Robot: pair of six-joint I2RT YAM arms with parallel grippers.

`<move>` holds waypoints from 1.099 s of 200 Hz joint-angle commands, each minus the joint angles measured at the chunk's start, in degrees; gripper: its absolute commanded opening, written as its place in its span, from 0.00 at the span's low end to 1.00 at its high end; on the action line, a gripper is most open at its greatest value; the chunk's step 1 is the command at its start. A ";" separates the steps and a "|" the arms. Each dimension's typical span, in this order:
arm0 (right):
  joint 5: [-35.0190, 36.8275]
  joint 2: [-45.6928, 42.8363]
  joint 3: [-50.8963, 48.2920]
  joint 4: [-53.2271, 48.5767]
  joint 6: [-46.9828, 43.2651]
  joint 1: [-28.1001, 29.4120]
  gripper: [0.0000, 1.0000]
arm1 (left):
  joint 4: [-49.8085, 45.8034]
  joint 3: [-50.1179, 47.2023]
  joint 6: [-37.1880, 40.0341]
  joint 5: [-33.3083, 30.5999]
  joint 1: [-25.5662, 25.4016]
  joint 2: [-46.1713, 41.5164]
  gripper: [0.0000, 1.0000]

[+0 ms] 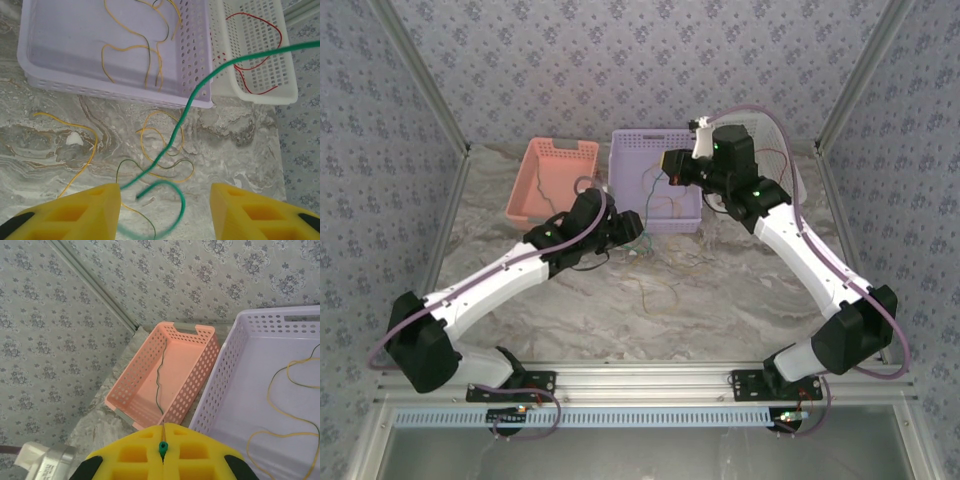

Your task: Untangle the cables

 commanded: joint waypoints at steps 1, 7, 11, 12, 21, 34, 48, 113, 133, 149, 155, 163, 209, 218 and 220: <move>1.45 -1.30 -0.53 2.02 1.24 0.37 0.00 | 2.14 -0.23 -1.75 -1.74 -0.37 1.29 0.49; 1.46 -1.26 -0.62 2.05 1.33 0.32 0.00 | 2.15 -0.46 -2.01 -2.19 -0.38 1.29 0.49; 1.43 -1.25 -0.70 2.18 1.36 0.34 0.00 | 2.12 -0.60 -2.21 -2.52 -0.49 1.16 0.49; 1.43 -1.25 -0.71 2.21 1.39 0.32 0.00 | 2.15 -0.64 -2.27 -2.69 -0.48 1.13 0.49; 1.31 -1.27 -0.82 2.33 1.60 0.36 0.00 | 2.51 -1.20 -2.62 -3.26 -0.48 0.91 0.49; 1.16 -1.50 -1.28 2.75 1.95 0.30 0.00 | 3.66 -1.60 -2.92 -3.66 -0.48 0.80 0.49; 1.19 -1.94 -1.68 3.12 2.31 0.38 0.00 | 4.17 -1.54 -3.03 -3.96 -0.47 1.10 0.44; 1.96 -3.21 -2.91 3.61 3.46 0.33 0.00 | 6.31 -1.48 -4.25 -3.44 -0.97 3.56 0.34; 1.66 -3.26 -3.14 3.97 4.04 0.37 0.00 | 6.04 -1.64 -4.34 -4.45 -0.93 3.23 0.33; 1.69 -3.37 -3.41 3.99 4.22 0.38 0.00 | 6.60 -1.65 -4.34 -4.81 -0.93 3.12 0.23; 1.71 -3.39 -3.57 4.15 4.24 0.46 0.00 | 6.79 -1.57 -4.34 -4.84 -0.92 3.13 0.19; 1.73 -3.63 -3.79 4.25 4.29 0.41 0.00 | 6.91 -1.44 -4.38 -4.64 -0.94 3.20 0.13; 2.97 -4.10 -4.41 3.67 3.89 -0.01 0.00 | 7.57 -1.61 -3.46 -4.73 -1.18 2.51 0.00; 3.43 -4.00 -4.40 3.30 3.63 -0.49 0.00 | 8.20 -1.86 -1.72 -4.81 -1.65 1.52 0.00; 3.44 -3.99 -4.41 3.25 3.62 -0.65 0.00 | 8.41 -1.86 -1.18 -4.84 -1.88 1.32 0.00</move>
